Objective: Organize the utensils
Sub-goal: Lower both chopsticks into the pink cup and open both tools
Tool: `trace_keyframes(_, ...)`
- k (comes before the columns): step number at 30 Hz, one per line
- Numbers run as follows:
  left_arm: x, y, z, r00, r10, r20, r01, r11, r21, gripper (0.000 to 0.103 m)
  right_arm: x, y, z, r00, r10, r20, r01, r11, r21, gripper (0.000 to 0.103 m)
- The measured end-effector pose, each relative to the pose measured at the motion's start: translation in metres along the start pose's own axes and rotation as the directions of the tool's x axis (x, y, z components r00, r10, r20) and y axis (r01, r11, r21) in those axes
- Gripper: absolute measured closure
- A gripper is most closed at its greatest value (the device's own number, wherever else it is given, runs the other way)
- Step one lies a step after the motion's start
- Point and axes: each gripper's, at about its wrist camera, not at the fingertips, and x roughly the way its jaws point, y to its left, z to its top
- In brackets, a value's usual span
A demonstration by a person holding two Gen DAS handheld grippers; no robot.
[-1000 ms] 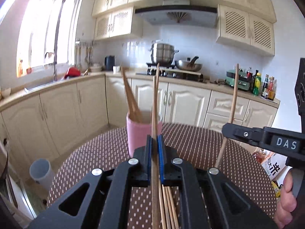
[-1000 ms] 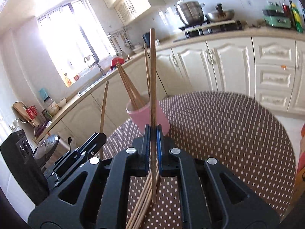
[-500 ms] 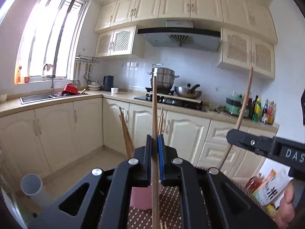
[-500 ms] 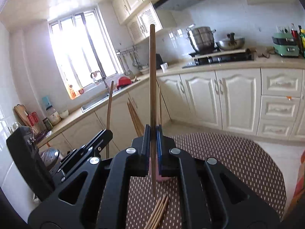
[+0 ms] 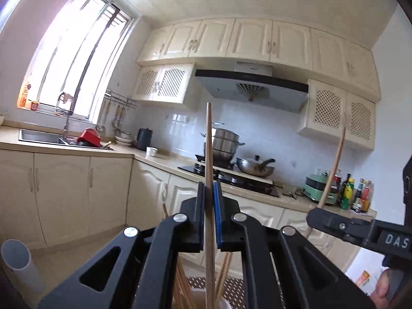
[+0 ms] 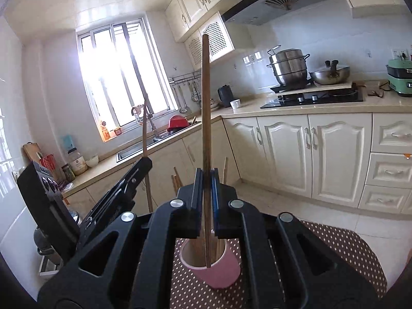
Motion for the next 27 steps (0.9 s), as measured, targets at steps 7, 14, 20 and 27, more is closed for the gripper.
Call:
trace_keyframes(7,0.032,-0.002,-0.021,0.995,0.094,0.035,-0.095,0.995,0.040,0.096,0.027,-0.011,-0.004,1.000,0.017,-0.025,-0.017,1.000,0.001,0.096)
trace_keyframes(14,0.045,-0.002,-0.046,0.991,0.129,0.017,-0.130,0.989,0.071,0.096,0.052,-0.021,-0.024,0.995,0.008,-0.097,-0.008,1.000,0.005,0.096)
trace_keyframes(20,0.051,0.008,-0.067,0.983,0.172,-0.065,-0.166,0.982,0.091,0.096,0.068,-0.026,-0.044,0.982,0.012,-0.190,-0.012,1.000,0.003,0.096)
trace_keyframes(27,0.039,0.012,-0.088,0.979,0.167,-0.119,-0.149,0.978,0.146,0.095,0.085,-0.022,-0.063,0.967,-0.003,-0.254,-0.004,1.000,-0.026,0.096)
